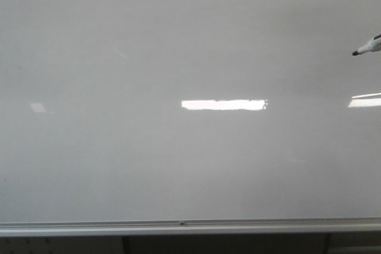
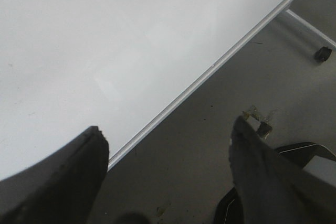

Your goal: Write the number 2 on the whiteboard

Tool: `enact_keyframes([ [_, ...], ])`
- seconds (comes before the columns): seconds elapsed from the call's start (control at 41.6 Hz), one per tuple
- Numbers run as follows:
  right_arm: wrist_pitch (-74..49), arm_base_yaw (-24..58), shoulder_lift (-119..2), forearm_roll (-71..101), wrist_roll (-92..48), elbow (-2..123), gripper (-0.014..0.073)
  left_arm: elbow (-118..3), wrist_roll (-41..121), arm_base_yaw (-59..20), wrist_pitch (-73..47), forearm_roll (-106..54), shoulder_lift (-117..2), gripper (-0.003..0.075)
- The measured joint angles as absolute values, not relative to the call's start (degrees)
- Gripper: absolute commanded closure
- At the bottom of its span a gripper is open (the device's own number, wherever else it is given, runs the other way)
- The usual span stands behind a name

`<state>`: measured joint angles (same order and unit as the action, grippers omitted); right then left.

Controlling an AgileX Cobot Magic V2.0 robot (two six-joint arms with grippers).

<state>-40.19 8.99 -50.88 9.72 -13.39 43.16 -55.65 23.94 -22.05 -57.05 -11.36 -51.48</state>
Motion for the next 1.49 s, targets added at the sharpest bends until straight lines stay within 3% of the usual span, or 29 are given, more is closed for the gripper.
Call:
enact_keyframes([
  [0.144, -27.6, 9.0, -50.7, 15.0, -15.9, 36.5, 0.0666, -55.7, 23.8, -22.0, -56.8, -11.6, -51.5, 0.0241],
  [0.529, -2.2, 12.7, -51.8, 16.3, -17.6, 32.6, 0.0661, -55.6, 23.8, -22.0, -55.4, -11.6, -51.5, 0.0241],
  [0.889, 16.3, 18.6, -62.7, 14.8, -17.6, 32.6, 0.0662, -55.5, 23.6, -22.0, -54.2, -11.6, -51.5, 0.0241],
  [1.13, 24.0, 18.6, -69.7, 14.6, -17.6, 32.6, 0.0662, -55.5, 23.6, -22.0, -54.2, -11.6, -51.5, 0.0241],
  [1.49, 25.1, 18.0, -76.2, 14.6, -17.6, 33.9, 0.0662, -55.5, 23.6, -22.0, -54.0, -11.6, -51.5, 0.0241],
])
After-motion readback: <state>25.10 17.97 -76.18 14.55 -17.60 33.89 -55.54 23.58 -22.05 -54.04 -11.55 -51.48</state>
